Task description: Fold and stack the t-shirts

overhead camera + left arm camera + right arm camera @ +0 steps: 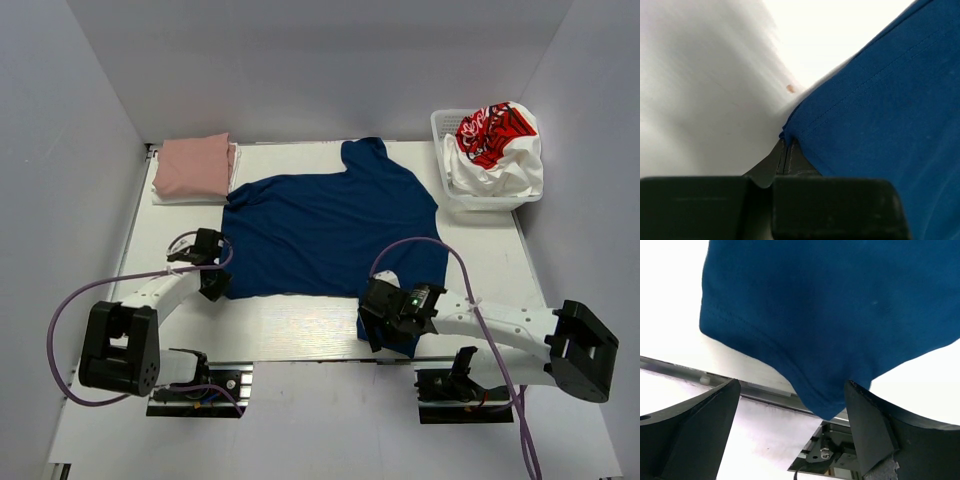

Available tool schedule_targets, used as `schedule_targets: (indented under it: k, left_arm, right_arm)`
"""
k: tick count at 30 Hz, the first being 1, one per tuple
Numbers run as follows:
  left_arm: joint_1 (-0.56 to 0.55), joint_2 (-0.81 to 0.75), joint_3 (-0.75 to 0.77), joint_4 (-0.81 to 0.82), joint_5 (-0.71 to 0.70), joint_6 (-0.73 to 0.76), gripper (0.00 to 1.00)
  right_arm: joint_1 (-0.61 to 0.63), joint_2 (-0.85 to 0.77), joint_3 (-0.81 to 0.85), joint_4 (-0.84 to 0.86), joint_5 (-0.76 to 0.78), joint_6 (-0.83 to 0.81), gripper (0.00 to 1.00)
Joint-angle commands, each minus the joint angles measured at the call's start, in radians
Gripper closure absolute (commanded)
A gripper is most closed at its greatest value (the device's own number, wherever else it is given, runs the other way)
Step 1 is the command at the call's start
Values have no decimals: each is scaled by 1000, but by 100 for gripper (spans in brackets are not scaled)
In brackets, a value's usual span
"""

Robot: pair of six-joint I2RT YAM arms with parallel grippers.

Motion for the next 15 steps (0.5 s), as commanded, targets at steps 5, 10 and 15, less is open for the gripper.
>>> schedule_targets:
  k: [5, 10, 15]
  left_arm:
    - [1, -59, -9, -69, -52, 14, 100]
    - [1, -80, -9, -69, -43, 23, 100]
    - [1, -99, -28, -78, -12, 23, 100]
  right_arm:
    - [29, 16, -61, 36, 11, 53, 10]
    - [31, 68, -99, 47, 5, 90, 28]
    - [31, 31, -119, 21, -67, 133, 100]
